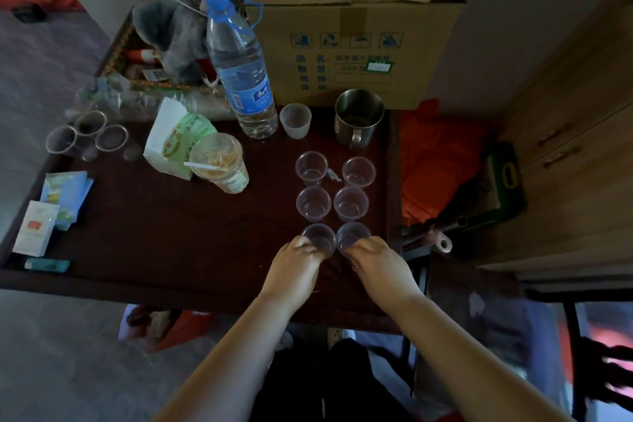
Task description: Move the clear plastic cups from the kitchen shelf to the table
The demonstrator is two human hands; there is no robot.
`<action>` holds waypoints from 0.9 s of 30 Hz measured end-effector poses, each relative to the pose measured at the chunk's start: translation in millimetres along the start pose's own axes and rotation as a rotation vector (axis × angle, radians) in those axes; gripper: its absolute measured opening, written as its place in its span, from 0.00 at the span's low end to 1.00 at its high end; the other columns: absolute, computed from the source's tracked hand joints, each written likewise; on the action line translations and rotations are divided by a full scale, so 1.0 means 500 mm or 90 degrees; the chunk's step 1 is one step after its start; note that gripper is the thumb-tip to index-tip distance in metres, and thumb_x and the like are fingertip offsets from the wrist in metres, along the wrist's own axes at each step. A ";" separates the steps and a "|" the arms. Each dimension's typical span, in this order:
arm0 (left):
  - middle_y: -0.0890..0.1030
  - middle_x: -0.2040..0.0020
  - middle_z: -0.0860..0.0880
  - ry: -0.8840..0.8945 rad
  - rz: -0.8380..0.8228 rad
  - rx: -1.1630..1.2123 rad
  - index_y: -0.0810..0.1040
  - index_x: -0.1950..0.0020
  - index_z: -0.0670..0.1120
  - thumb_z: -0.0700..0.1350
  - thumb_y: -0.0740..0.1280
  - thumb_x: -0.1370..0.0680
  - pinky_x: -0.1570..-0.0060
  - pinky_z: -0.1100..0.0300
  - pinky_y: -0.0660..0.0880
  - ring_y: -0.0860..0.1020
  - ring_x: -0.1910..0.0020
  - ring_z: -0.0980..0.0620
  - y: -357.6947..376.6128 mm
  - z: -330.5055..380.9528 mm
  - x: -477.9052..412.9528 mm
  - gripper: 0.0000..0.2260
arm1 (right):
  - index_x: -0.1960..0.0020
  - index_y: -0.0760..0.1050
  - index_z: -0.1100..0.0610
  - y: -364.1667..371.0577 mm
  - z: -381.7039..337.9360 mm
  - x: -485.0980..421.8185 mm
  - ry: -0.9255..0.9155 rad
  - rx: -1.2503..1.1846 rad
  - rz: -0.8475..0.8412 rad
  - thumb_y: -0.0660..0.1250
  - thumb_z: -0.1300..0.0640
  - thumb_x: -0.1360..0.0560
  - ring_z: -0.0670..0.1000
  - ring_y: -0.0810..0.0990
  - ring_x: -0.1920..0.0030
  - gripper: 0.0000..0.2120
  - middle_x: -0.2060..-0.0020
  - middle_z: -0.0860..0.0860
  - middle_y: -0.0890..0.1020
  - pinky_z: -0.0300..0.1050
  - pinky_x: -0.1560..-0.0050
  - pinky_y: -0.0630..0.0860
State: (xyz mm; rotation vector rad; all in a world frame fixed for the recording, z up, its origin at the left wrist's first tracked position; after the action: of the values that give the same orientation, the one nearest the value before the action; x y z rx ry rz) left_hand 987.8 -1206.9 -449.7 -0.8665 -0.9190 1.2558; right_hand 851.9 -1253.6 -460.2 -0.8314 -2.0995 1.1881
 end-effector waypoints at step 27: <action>0.77 0.41 0.53 0.141 0.038 0.008 0.72 0.36 0.49 0.51 0.63 0.25 0.41 0.58 0.67 0.69 0.38 0.53 -0.088 -0.024 0.061 0.18 | 0.38 0.73 0.53 -0.083 -0.122 0.111 0.163 0.010 0.203 0.60 0.55 0.23 0.50 0.72 0.41 0.14 0.43 0.48 0.76 0.48 0.47 0.74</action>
State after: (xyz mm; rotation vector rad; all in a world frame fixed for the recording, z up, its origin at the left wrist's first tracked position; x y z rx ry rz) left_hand 1018.4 -1182.0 -411.4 -1.0074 -0.7126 1.1883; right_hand 852.0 -1197.0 -387.1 -1.2745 -1.7934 1.1816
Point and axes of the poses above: each hand's wrist, its own x-axis away from the middle knuckle, its own y-axis out of the palm, z = x × y, the point moved 5 cm from there along -x, towards the middle knuckle
